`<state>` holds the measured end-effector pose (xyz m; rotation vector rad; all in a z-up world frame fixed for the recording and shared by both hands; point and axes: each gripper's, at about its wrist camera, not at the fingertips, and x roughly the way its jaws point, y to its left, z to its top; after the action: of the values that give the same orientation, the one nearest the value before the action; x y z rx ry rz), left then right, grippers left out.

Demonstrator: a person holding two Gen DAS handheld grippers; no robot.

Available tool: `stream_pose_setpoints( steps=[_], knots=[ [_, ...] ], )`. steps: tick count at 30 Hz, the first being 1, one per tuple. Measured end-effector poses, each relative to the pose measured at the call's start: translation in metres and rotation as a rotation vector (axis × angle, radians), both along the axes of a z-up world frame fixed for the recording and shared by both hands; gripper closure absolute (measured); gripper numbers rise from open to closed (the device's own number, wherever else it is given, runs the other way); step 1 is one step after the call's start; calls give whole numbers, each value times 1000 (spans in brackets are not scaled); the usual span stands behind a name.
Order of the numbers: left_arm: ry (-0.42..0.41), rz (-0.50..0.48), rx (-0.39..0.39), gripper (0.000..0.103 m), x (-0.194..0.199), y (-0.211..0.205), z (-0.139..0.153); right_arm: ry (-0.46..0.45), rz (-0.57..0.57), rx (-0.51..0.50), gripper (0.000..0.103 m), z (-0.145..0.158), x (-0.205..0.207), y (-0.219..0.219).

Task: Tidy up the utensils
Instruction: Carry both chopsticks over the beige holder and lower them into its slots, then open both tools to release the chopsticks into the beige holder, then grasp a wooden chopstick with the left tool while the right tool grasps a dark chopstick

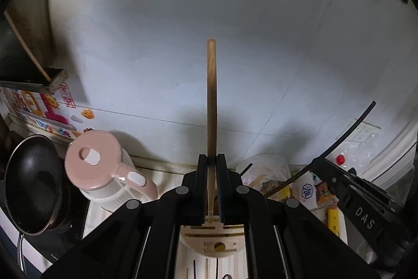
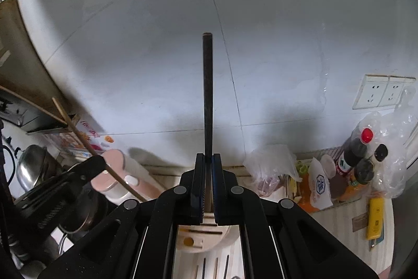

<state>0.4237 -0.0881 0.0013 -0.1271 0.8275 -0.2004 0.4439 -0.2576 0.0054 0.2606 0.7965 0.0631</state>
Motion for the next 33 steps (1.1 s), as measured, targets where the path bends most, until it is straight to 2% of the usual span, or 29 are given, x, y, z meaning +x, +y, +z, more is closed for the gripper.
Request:
stream_pose_setpoints(
  steps=[15,18,21,22,23,25,26,27,31,33],
  knots=[
    [83,-29,23,98,39,-15,-43,139,35,-5,98,-58,40,3],
    [110,-47,28,95,35,-17,-43,198,55,16,98,-68,45,2],
    [103,-39,29,94,21,-13,-34,238,60,54,96,-72,44,-3],
    [89,-31,35,94,14,-10,-30,236,60,57,92,-71,42,-5],
    [82,-23,39,89,8,-7,-27,230,54,59,82,-69,38,-7],
    [66,2,35,62,-5,3,-21,214,35,71,65,-63,27,-16],
    [58,15,37,37,-11,7,-19,204,25,72,62,-59,20,-20],
    [47,37,39,24,-19,14,-19,196,17,73,60,-57,13,-24],
    [29,87,48,22,-46,33,-30,176,-42,52,51,-57,-26,-38],
    [53,103,76,0,-56,37,-47,190,-68,52,47,-67,-45,-43]
  ],
)
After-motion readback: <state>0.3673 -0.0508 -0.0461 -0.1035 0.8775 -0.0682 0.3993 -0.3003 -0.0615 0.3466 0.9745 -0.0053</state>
